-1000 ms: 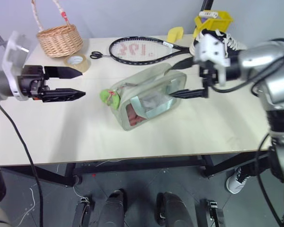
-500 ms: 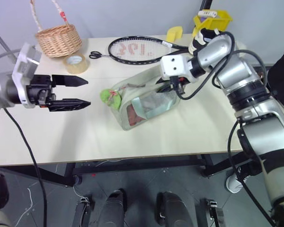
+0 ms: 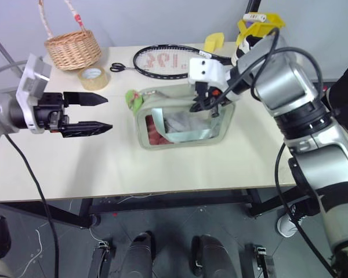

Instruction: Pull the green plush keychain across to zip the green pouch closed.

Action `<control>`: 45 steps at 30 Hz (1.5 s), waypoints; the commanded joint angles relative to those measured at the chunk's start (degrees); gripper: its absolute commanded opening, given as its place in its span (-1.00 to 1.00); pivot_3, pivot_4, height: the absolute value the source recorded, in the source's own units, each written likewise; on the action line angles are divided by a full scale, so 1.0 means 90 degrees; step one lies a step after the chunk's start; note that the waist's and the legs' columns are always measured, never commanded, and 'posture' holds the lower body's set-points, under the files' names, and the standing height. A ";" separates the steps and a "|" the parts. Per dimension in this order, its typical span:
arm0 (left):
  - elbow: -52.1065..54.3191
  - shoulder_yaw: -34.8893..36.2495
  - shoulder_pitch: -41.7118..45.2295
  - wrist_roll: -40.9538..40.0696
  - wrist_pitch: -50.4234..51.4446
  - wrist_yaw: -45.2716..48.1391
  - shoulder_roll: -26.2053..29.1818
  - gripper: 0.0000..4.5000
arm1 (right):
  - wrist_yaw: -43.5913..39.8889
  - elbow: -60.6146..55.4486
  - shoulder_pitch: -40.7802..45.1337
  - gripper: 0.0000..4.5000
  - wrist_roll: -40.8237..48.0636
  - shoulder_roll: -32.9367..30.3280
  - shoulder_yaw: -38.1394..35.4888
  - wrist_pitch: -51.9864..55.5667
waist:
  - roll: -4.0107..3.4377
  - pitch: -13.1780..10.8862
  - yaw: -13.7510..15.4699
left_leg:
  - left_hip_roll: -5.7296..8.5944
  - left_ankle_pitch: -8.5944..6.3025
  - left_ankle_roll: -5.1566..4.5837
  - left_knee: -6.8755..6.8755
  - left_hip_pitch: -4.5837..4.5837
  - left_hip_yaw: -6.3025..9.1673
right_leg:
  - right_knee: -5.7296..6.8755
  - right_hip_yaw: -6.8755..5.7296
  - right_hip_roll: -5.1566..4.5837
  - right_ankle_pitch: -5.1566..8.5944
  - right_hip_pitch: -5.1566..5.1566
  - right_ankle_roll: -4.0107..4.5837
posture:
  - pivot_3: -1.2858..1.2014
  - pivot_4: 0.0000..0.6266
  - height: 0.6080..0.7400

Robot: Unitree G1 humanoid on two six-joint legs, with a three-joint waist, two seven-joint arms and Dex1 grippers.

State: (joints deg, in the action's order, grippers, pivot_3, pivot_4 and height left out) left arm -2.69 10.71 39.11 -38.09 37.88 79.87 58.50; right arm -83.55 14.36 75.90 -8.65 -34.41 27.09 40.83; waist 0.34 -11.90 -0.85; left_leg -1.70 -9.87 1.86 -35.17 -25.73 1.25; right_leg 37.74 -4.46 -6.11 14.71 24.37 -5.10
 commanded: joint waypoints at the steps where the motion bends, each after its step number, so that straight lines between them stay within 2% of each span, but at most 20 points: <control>1: 0.0030 0.0063 0.0190 0.0004 -0.0129 0.0024 0.0045 1.00 | -0.0051 -0.0556 0.0011 -0.99 0.0120 -0.0102 -0.0041 0.0316 | 0.0000 0.0000 -0.0002 | 0.0000 0.0000 0.0000 0.0000 0.0000 0.0000 | 0.0000 0.0001 0.0000 0.0000 0.0000 0.0000 | 0.03 -0.52 0.96; 15: -0.0006 -0.0050 0.0207 0.0067 -0.0211 0.0065 0.0057 1.00 | 0.0553 -0.0509 0.0105 -0.99 0.0305 0.0314 -0.0007 0.1272 | 0.0002 0.0001 -0.0031 | -0.0013 0.0000 0.0000 -0.0004 0.0019 -0.0001 | 0.0023 0.0015 0.0019 -0.0002 0.0000 0.0007 | 0.03 -0.52 0.96; 24: -0.0022 -0.0043 0.0239 0.0095 -0.0219 0.0099 0.0047 1.00 | 0.0211 -0.1140 0.0202 -0.99 0.0652 0.0041 0.0154 0.1669 | 0.0002 0.0001 -0.0024 | -0.0014 0.0000 0.0000 -0.0004 0.0018 -0.0003 | 0.0024 0.0020 0.0021 -0.0002 0.0005 0.0008 | 0.03 -0.52 0.96; 34: 0.0001 -0.0044 0.0223 0.0145 -0.0254 0.0110 -0.0012 1.00 | 0.0410 -0.1110 0.0068 -0.99 0.0790 0.0010 0.0333 0.1653 | 0.0002 0.0001 -0.0022 | -0.0014 0.0000 0.0000 -0.0005 0.0018 -0.0005 | 0.0024 0.0022 0.0021 -0.0002 0.0005 0.0008 | 0.03 -0.52 0.96; 38: 0.0049 -0.0031 0.0179 0.0131 -0.0222 0.0128 0.0012 1.00 | 0.0601 -0.1016 0.0084 -0.32 0.0823 0.0073 0.0333 0.1813 | 0.0002 0.0001 -0.0022 | -0.0014 0.0000 0.0000 -0.0005 0.0018 -0.0005 | 0.0024 0.0022 0.0021 -0.0002 0.0005 0.0008 | 0.03 -0.52 0.96; 43: 0.0044 -0.0054 0.0214 0.0141 -0.0215 0.0137 0.0011 1.00 | 0.0716 -0.0855 0.0393 0.86 0.1177 0.0127 0.0033 0.2474 | 0.0002 0.0001 -0.0021 | -0.0014 0.0000 0.0000 -0.0005 0.0018 -0.0005 | 0.0026 0.0023 0.0021 -0.0003 0.0005 0.0009 | 0.03 -0.52 0.96; 44: 0.0036 -0.0060 0.0226 0.0145 -0.0219 0.0142 0.0011 1.00 | 0.0618 -0.0933 0.0432 0.98 0.1278 0.0004 -0.0007 0.2494 | 0.0002 0.0001 -0.0019 | -0.0014 0.0000 0.0000 -0.0005 0.0017 -0.0006 | 0.0026 0.0024 0.0022 -0.0003 0.0007 0.0009 | 0.03 -0.52 0.96; 45: 0.0028 -0.0066 0.0243 0.0143 -0.0213 0.0147 0.0010 1.00 | 0.0557 -0.0941 0.0500 0.98 0.1354 -0.0144 -0.0100 0.2467 | 0.0002 0.0001 -0.0006 | -0.0014 0.0000 0.0000 -0.0005 0.0017 -0.0005 | 0.0026 0.0024 0.0021 -0.0003 0.0007 0.0009 | 0.03 -0.52 0.96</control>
State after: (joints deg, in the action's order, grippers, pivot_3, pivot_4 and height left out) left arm -3.30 9.76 40.26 -36.73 36.67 81.02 58.08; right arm -77.46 7.93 77.38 1.73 -33.39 29.86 62.81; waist 0.36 -11.89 -0.91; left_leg -1.83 -9.87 1.86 -35.22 -25.60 1.20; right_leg 37.97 -4.25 -5.92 14.69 24.44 -5.02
